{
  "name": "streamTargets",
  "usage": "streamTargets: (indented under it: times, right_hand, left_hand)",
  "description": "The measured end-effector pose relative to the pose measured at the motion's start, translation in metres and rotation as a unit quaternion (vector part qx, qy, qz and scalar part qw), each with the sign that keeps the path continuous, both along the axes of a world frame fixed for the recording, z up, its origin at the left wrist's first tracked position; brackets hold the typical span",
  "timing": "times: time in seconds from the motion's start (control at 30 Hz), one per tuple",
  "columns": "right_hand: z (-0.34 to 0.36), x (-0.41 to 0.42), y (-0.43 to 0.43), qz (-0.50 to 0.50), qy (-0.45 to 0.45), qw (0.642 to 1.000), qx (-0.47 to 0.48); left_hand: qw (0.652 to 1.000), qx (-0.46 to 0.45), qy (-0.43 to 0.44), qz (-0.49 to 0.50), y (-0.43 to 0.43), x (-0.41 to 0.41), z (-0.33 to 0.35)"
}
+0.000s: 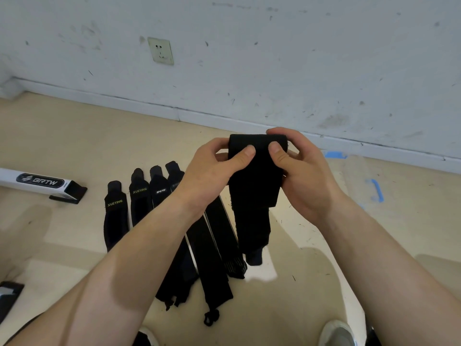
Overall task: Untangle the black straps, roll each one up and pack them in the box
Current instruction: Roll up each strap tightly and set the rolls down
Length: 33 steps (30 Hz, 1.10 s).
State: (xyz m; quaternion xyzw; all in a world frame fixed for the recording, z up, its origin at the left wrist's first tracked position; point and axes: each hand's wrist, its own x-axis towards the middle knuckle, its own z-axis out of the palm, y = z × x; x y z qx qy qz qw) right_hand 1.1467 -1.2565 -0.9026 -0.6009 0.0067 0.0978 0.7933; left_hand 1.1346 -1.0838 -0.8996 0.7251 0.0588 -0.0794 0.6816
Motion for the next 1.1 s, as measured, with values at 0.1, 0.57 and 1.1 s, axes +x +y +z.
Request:
streamTargets:
  times: [0.1, 0.57, 1.1]
  right_hand:
    - [-0.0002, -0.0002, -0.0003, 0.014, -0.005, 1.000, -0.004]
    - [0.0044, -0.0010, 0.0030, 0.021, 0.013, 0.995, -0.096]
    - [0.0022, 0.0007, 0.0019, 0.009, -0.002, 0.999, 0.051]
  left_hand:
    - [1.000, -0.012, 0.000, 0.014, -0.0001, -0.0006, 0.0010]
    - [1.000, -0.016, -0.014, 0.019, 0.0023, -0.0018, 0.0012]
    - [1.000, -0.002, -0.010, 0.024, 0.0018, -0.0010, 0.0049]
